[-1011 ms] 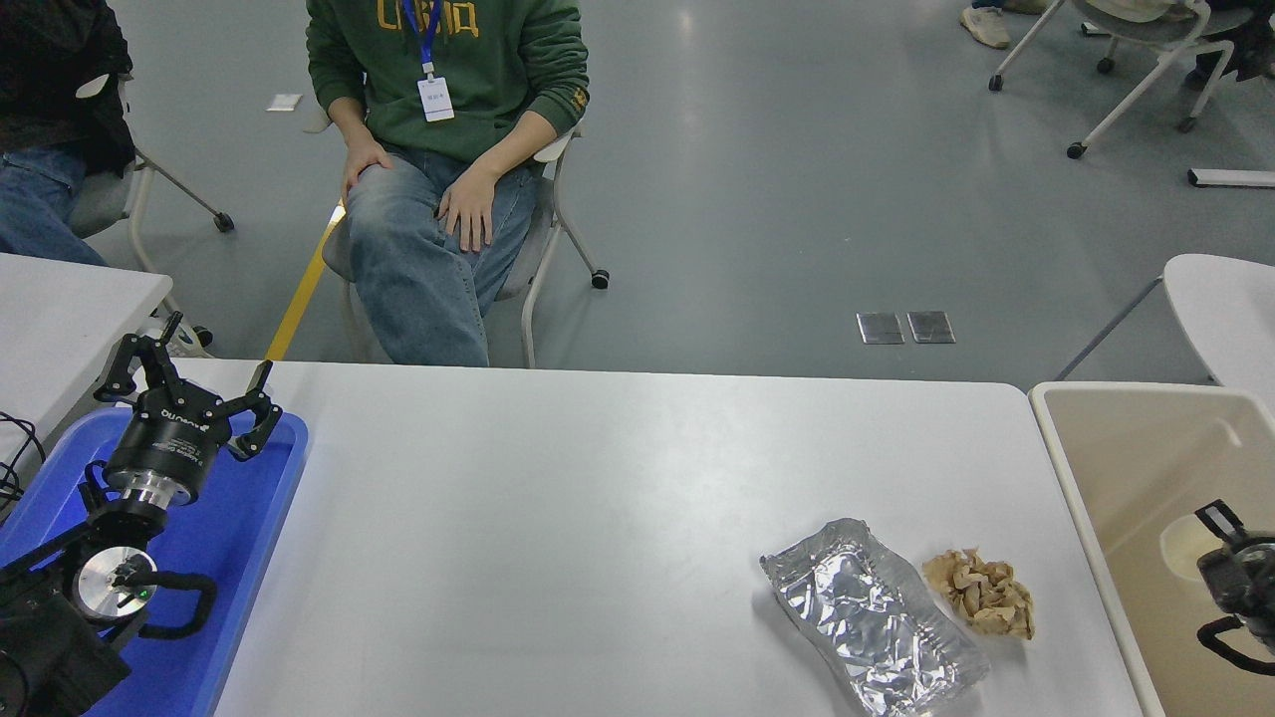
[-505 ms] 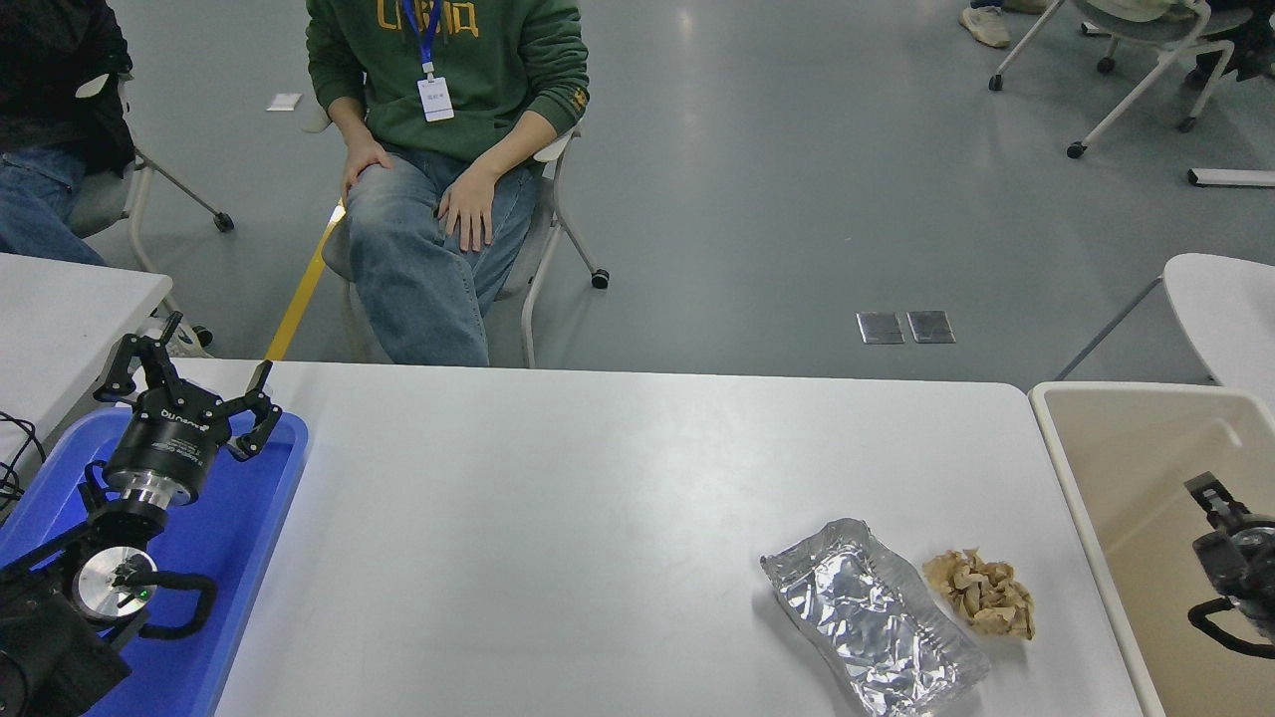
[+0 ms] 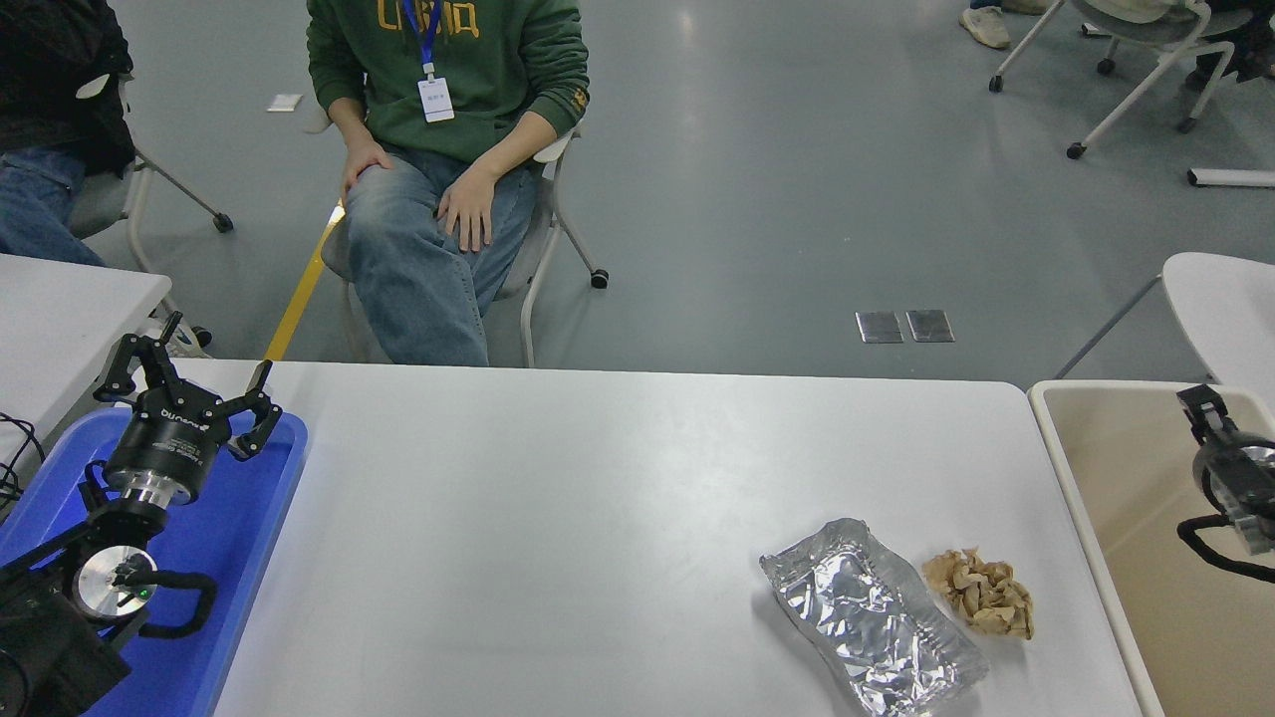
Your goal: Clean the table surface
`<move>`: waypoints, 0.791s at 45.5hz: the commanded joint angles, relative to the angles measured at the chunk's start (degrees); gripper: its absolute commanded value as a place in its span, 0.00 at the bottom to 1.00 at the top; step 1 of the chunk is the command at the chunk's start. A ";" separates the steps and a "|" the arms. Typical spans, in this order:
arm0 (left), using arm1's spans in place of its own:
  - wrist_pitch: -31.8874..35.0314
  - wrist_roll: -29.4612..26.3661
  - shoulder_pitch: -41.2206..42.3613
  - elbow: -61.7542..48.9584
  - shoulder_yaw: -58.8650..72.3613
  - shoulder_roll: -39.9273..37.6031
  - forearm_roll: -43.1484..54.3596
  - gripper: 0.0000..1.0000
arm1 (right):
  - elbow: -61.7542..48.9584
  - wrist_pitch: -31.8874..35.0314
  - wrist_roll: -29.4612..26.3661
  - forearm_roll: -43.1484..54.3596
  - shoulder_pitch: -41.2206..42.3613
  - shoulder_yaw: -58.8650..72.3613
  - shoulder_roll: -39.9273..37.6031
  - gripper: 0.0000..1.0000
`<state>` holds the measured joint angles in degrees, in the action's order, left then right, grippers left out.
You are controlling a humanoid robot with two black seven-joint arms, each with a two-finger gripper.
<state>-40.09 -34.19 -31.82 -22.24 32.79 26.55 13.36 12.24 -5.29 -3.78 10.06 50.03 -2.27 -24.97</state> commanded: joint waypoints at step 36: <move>0.01 0.00 0.00 0.00 -0.01 -0.01 0.00 1.00 | 35.65 -4.02 10.19 -0.84 -13.81 -44.22 13.19 1.00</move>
<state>-40.08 -34.19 -31.82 -22.23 32.78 26.55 13.36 43.78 -9.12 1.33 9.25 40.95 -41.91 -17.16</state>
